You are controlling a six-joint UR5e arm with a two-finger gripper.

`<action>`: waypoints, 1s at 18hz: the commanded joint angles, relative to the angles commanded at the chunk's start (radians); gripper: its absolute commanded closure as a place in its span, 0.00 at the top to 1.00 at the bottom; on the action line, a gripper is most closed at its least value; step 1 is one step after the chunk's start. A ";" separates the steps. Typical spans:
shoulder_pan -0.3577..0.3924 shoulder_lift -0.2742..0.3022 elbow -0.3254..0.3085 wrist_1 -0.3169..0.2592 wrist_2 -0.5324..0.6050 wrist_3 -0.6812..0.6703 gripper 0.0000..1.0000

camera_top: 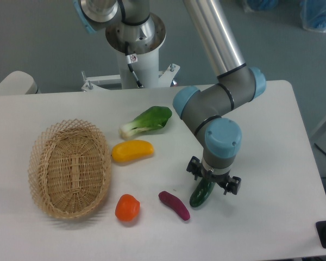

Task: Place the cucumber on the table

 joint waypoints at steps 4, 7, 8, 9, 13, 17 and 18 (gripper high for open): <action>0.011 -0.008 0.074 -0.066 -0.021 0.133 1.00; 0.011 -0.052 0.161 -0.126 -0.021 0.215 1.00; 0.011 -0.061 0.184 -0.152 -0.023 0.218 1.00; 0.009 -0.070 0.199 -0.176 -0.021 0.218 1.00; 0.005 -0.080 0.206 -0.186 -0.023 0.218 1.00; 0.005 -0.075 0.193 -0.175 -0.026 0.217 1.00; 0.005 -0.077 0.193 -0.175 -0.031 0.217 1.00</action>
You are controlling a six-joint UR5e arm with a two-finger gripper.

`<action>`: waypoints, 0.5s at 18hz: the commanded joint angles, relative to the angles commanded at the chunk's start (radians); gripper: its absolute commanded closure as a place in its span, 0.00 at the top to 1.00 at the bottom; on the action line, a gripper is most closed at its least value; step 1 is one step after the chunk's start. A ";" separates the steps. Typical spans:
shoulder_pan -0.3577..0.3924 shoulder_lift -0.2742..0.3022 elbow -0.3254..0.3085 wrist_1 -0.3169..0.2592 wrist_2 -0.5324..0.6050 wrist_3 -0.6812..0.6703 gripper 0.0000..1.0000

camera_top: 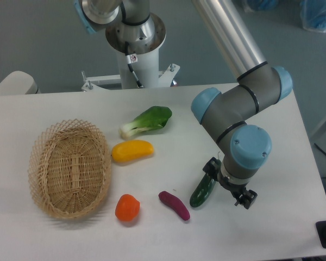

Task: Place the cucumber on the table

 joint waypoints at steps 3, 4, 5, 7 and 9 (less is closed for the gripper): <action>0.000 -0.002 0.002 0.008 -0.003 0.002 1.00; 0.000 -0.003 0.003 0.008 -0.003 0.002 1.00; 0.002 -0.003 0.003 0.009 -0.003 0.003 1.00; 0.002 -0.003 0.006 0.008 -0.003 0.012 1.00; 0.002 -0.002 0.003 0.008 0.008 0.066 1.00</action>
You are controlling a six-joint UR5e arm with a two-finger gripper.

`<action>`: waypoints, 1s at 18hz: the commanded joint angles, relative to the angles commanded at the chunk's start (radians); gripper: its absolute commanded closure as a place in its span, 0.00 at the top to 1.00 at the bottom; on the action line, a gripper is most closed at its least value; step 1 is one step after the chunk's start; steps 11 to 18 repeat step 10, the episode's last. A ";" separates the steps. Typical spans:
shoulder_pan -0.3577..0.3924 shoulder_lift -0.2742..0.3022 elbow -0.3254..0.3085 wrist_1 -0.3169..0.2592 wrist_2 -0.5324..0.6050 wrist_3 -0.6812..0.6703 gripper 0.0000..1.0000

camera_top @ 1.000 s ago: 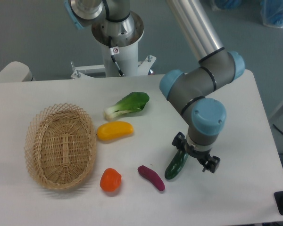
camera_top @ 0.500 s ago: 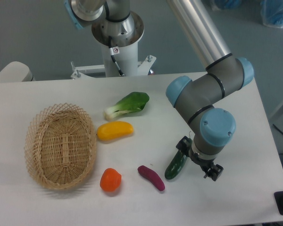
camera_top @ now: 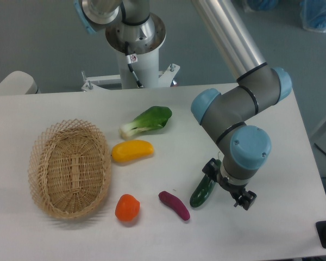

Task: Place the cucumber on the table

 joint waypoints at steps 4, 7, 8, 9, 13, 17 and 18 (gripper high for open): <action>0.002 0.000 -0.002 0.000 0.002 0.046 1.00; 0.002 0.003 -0.005 0.000 0.002 0.065 1.00; 0.002 0.003 -0.006 0.000 0.000 0.065 1.00; 0.003 0.003 -0.008 0.002 -0.001 0.065 1.00; 0.003 0.003 -0.008 0.002 -0.001 0.065 1.00; 0.003 0.003 -0.008 0.002 -0.001 0.065 1.00; 0.003 0.003 -0.008 0.002 -0.001 0.065 1.00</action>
